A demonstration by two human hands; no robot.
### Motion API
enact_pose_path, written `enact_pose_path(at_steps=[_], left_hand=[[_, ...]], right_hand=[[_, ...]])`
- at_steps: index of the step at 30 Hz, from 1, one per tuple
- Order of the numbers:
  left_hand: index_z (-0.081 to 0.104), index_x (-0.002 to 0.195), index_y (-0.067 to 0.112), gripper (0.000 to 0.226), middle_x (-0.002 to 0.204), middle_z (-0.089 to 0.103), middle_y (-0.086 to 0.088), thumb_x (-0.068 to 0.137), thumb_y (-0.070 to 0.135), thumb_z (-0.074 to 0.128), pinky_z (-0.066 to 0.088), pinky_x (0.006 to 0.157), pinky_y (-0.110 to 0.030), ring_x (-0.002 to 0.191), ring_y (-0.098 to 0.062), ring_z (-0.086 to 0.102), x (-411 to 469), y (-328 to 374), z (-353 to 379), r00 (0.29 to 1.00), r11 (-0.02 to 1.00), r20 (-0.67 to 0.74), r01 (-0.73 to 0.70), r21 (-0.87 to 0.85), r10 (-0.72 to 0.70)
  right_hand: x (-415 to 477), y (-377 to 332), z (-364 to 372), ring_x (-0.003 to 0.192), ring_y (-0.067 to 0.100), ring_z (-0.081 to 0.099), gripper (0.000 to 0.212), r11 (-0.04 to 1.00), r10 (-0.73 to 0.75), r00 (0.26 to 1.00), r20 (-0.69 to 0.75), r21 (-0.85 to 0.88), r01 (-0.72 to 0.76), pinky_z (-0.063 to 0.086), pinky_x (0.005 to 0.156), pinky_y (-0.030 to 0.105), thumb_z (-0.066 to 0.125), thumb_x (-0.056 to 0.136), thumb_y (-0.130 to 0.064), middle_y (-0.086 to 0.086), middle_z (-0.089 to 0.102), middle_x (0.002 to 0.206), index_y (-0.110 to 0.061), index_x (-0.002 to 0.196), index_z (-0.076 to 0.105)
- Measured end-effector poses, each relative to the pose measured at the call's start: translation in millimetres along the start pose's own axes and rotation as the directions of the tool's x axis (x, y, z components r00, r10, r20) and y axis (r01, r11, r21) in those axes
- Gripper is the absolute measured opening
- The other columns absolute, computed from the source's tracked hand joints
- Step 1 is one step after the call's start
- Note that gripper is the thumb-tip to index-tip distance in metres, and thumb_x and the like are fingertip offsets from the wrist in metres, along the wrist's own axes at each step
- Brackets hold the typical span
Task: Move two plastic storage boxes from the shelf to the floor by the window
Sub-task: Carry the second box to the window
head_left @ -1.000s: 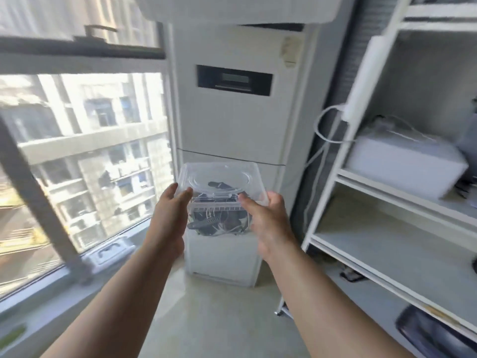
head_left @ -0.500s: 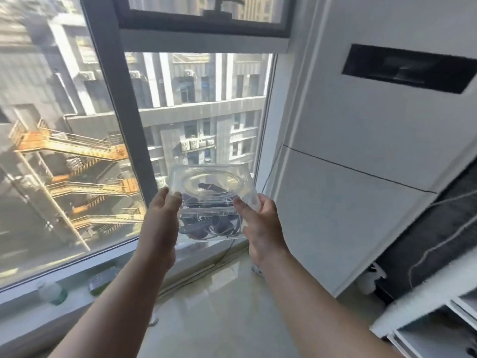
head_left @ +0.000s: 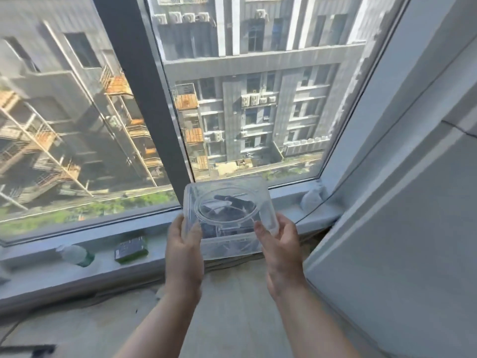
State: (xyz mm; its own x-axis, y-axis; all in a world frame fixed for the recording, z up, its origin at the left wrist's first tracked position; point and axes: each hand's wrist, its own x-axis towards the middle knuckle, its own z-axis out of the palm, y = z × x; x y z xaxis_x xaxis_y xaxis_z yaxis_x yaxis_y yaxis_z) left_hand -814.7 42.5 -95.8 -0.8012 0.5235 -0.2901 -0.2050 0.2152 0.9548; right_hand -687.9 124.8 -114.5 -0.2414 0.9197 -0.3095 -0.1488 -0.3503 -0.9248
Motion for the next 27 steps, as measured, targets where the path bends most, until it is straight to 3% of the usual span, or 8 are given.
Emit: enact_pose_path(at_steps=[4,7,10,13,18,23,27], left_hand=[[0.043,0.146,0.026,0.065,0.139,0.056,0.004,0.085,0.047,0.051,0.041,0.109,-0.043,0.128,-0.017,0.054,55,-64,27,1.0,1.0,-0.023,-0.002,0.023,0.003],[0.042,0.143,0.031,0.054,0.129,0.056,0.018,0.092,0.043,0.05,0.038,0.104,-0.032,0.12,0.0,0.053,88,-111,43,1.0,0.998,-0.018,-0.006,0.061,0.007],[0.038,0.149,0.032,0.065,0.142,0.05,0.014,0.086,0.047,0.048,0.032,0.107,-0.029,0.129,-0.007,0.047,127,-157,55,0.999,0.996,-0.043,0.019,0.085,-0.015],[0.036,0.15,0.029,0.064,0.148,0.046,0.01,0.089,0.043,0.049,0.03,0.104,-0.023,0.133,-0.008,0.043,163,-190,64,0.998,0.995,-0.06,0.016,0.1,-0.01],[0.034,0.15,0.032,0.07,0.151,0.046,0.009,0.084,0.049,0.051,0.031,0.116,-0.041,0.139,-0.012,0.043,223,-239,81,0.999,0.991,-0.024,0.028,0.129,-0.025],[0.028,0.15,0.031,0.064,0.152,0.04,0.008,0.092,0.036,0.055,0.03,0.117,-0.038,0.14,-0.013,0.039,263,-272,94,0.998,0.985,0.013,0.053,0.162,-0.055],[0.018,0.153,0.031,0.069,0.162,0.022,0.009,0.095,0.027,0.056,0.02,0.121,-0.035,0.148,-0.007,0.023,287,-282,95,0.997,0.976,0.068,0.024,0.215,-0.039]], right_hand=[[65,60,-3,0.105,0.013,0.068,0.043,0.999,0.035,0.999,-0.041,0.024,-0.034,0.053,0.074,0.014,0.075,0.088,-0.013,0.009,0.069,0.126,-0.017,0.128,0.057],[108,104,-5,0.104,0.011,0.068,0.043,0.998,0.053,0.997,-0.053,0.019,-0.052,0.052,0.078,0.017,0.079,0.085,-0.021,0.007,0.069,0.124,-0.022,0.123,0.059],[150,148,-4,0.104,0.014,0.066,0.056,0.996,0.089,0.995,-0.047,0.019,-0.089,0.048,0.086,0.025,0.078,0.075,-0.034,0.005,0.069,0.121,-0.022,0.126,0.057],[184,182,0,0.1,0.014,0.064,0.051,0.995,0.097,0.994,-0.042,-0.005,-0.098,0.05,0.089,0.031,0.078,0.076,-0.034,0.004,0.067,0.114,-0.022,0.121,0.058],[252,234,9,0.098,0.016,0.062,0.048,0.995,0.098,0.992,-0.083,-0.018,-0.1,0.049,0.093,0.038,0.079,0.073,-0.038,0.004,0.067,0.109,-0.023,0.115,0.06],[298,274,11,0.112,0.02,0.065,0.049,0.993,0.075,0.993,-0.088,-0.082,-0.083,0.048,0.11,0.049,0.075,0.073,-0.046,0.011,0.067,0.125,-0.028,0.115,0.057],[313,299,14,0.121,0.021,0.063,0.03,0.989,0.081,0.991,-0.108,-0.112,-0.093,0.044,0.114,0.049,0.058,0.093,-0.037,0.001,0.065,0.126,-0.028,0.121,0.053]])
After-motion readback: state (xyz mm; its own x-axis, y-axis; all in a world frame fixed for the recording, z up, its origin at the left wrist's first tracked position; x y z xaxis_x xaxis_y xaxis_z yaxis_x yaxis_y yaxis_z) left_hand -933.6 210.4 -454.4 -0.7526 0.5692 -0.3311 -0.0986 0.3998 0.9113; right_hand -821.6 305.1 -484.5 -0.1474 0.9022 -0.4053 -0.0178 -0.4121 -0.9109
